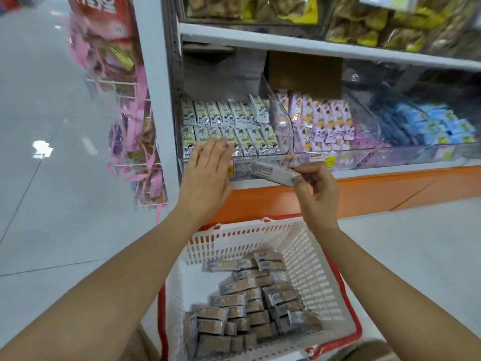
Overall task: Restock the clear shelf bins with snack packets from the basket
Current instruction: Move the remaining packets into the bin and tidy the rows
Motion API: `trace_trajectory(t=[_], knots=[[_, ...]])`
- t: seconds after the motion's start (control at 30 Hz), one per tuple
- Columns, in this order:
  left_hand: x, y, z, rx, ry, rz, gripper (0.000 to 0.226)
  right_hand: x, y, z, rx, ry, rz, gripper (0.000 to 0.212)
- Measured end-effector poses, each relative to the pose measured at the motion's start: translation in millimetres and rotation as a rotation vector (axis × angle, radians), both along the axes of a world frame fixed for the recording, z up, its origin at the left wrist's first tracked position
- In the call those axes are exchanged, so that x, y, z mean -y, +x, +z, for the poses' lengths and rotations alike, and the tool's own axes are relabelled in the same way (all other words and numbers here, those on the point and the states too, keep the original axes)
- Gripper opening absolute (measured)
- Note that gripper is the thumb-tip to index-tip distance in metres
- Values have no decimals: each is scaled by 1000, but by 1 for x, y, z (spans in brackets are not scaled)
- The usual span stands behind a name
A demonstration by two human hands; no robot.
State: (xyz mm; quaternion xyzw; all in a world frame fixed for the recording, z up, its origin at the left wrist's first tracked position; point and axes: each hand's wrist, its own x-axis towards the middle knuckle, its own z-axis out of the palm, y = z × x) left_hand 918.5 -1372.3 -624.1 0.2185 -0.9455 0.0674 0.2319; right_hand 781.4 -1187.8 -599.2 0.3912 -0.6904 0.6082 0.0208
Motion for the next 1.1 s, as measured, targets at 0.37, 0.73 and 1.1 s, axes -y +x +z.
trace_trajectory(t=[0.37, 0.73, 1.1], knots=[[17, -3, 16, 149, 158, 76, 66, 94, -27, 41, -64, 211, -212, 11], [21, -2, 10, 15, 222, 5, 65, 174, -62, 39, -376, 508, -316, 21], [21, -1, 7, -26, 237, -14, 61, 190, -69, 24, -388, 698, -315, 39]])
